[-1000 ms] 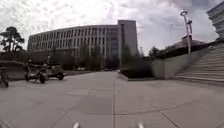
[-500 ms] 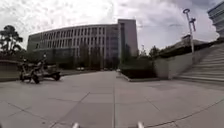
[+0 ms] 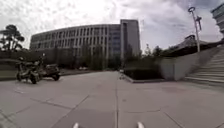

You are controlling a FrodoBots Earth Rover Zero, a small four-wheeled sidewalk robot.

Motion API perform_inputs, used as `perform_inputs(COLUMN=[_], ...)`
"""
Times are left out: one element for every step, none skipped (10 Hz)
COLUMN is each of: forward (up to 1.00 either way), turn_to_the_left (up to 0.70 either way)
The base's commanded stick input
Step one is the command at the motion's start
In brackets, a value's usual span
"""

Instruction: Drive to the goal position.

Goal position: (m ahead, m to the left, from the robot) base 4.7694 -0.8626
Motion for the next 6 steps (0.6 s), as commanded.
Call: perform_inputs(forward=[0.70, 0.70, 0.70, 0.70, 0.70, 0.70], turn_to_the_left=[0.00, 0.00, 0.00, 0.00, 0.00, 0.00])
